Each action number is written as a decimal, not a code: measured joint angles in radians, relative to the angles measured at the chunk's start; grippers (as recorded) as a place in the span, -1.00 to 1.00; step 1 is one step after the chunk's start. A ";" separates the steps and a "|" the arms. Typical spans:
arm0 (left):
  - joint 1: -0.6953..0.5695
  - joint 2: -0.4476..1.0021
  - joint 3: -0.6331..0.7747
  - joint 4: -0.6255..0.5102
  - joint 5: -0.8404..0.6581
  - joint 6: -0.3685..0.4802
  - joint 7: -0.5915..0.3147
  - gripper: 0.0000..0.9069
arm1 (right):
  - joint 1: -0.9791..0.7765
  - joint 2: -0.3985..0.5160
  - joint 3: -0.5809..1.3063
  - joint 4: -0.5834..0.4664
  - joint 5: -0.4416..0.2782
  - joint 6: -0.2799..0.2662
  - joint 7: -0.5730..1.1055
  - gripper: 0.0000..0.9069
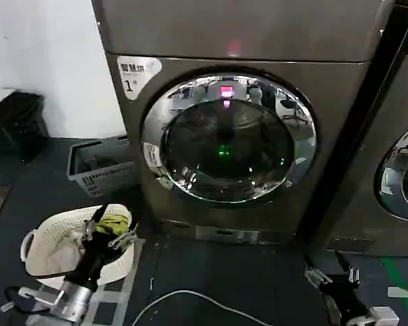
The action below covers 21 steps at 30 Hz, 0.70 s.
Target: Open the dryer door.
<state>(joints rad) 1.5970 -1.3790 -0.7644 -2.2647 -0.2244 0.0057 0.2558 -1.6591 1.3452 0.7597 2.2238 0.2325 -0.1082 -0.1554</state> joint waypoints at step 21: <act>0.036 0.000 0.004 -0.028 -0.011 -0.016 0.022 1.00 | 0.222 -0.261 -0.105 -0.125 0.114 0.142 -0.081 1.00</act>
<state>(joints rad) 1.6329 -1.3795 -0.7607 -2.2931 -0.2357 -0.0104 0.2776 -1.4367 1.0839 0.6543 2.0984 0.3466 0.0334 -0.2368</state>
